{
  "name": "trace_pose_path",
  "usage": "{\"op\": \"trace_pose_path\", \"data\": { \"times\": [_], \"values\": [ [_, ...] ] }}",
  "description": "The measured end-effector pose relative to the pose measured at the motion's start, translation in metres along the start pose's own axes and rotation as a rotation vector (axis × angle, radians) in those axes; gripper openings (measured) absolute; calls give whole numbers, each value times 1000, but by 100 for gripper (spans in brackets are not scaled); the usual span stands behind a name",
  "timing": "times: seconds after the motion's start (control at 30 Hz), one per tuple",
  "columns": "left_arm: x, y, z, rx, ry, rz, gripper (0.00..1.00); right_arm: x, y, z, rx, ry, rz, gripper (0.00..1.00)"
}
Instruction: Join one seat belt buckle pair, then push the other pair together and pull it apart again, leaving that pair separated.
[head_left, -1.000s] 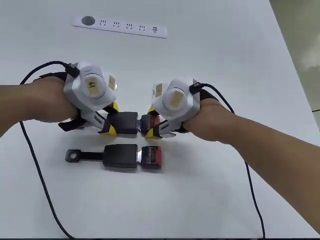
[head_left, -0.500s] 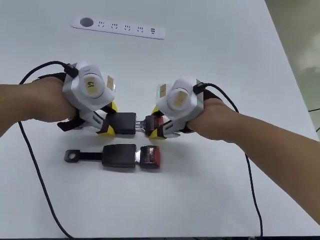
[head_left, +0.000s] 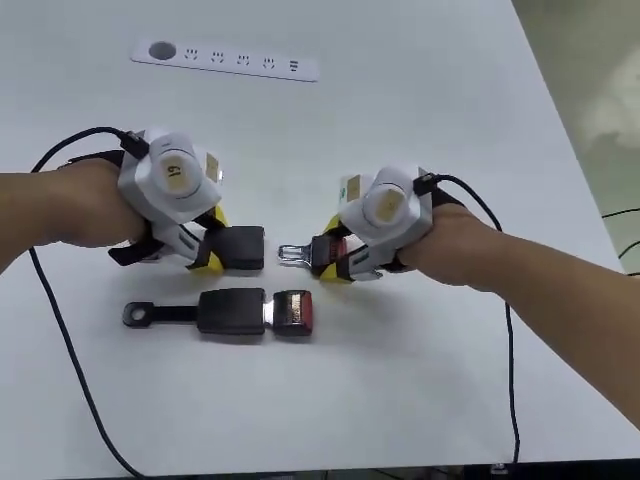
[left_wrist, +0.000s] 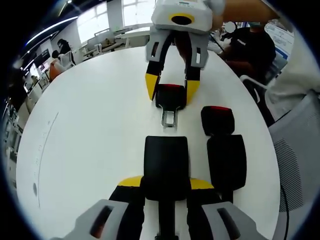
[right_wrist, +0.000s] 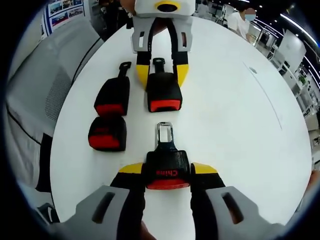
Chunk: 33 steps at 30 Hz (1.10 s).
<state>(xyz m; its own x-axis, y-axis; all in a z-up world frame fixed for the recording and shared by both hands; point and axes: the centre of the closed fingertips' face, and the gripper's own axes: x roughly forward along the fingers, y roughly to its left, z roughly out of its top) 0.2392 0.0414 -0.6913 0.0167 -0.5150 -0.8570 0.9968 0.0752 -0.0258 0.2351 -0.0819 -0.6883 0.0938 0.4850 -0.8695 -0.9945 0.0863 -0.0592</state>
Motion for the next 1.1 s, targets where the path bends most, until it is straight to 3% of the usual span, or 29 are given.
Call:
{"op": "trace_pose_path", "data": {
  "times": [0.3, 0.53, 0.77, 0.87, 1.0, 1.1],
  "values": [
    [1, 0, 0, 6, 6, 0, 32, -15, -4, -31, 29, 23, -7, 33],
    [1, 2, 0, -11, -6, 8, 33, -13, -7, -35, 36, 26, -7, 36],
    [0, 2, 1, -24, -30, 15, 34, -16, -9, -31, 40, 31, -34, 42],
    [-3, -5, 1, -15, -45, 7, 42, -27, -8, -19, 76, -14, -58, 43],
    [-19, -5, 11, -21, -74, 60, 45, -35, -9, -11, 111, -64, -91, 45],
    [-33, -2, 18, -55, -131, 111, 47, -49, 0, 4, 141, -111, -121, 47]
  ]
}}
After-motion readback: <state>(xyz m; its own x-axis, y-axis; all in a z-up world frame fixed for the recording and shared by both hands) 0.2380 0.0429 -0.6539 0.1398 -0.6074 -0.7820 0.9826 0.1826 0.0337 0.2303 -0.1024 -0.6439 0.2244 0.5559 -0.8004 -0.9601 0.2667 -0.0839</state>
